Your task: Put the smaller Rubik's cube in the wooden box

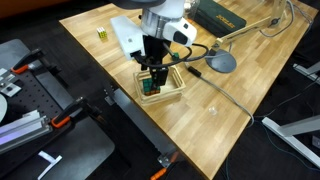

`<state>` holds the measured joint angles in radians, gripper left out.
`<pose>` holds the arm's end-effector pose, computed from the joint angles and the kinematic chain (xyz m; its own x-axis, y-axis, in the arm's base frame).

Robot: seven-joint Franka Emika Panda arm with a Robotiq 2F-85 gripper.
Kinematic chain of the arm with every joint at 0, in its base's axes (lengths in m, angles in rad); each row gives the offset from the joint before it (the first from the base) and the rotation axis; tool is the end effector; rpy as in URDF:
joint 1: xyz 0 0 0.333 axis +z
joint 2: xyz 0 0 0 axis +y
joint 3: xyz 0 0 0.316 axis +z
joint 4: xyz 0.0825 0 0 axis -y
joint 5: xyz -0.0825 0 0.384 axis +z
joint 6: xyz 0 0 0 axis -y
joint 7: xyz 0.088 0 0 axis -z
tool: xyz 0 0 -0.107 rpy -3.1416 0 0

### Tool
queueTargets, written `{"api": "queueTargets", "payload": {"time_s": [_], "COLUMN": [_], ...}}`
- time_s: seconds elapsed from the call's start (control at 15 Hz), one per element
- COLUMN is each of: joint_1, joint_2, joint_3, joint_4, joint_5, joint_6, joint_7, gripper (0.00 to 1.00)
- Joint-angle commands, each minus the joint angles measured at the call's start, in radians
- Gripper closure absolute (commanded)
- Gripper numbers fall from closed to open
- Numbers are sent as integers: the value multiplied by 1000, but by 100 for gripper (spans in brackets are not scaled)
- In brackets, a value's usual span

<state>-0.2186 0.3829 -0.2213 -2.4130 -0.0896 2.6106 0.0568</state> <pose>0.4233 -0.2061 0.1450 0.8995 -0.3997 -0.1761 -0.3828 -0.9156 0.1228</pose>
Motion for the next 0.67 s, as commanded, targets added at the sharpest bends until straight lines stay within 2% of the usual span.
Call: {"api": "queueTargets", "payload": {"time_s": [0.0,0.27,0.47,0.6], "joint_1": [14,54,87,68], "joint_2": [-21,-172,-379,-524], "joint_3": [-15,-38,-62,-32], "joint_4": [-15,-144,-291,-378], "joint_5": [-18,-99,-246,-324], "joint_6": [7,19,0,-32], "joint_7": [-19,-1,75,141], "gripper": [0,0,0,0]}}
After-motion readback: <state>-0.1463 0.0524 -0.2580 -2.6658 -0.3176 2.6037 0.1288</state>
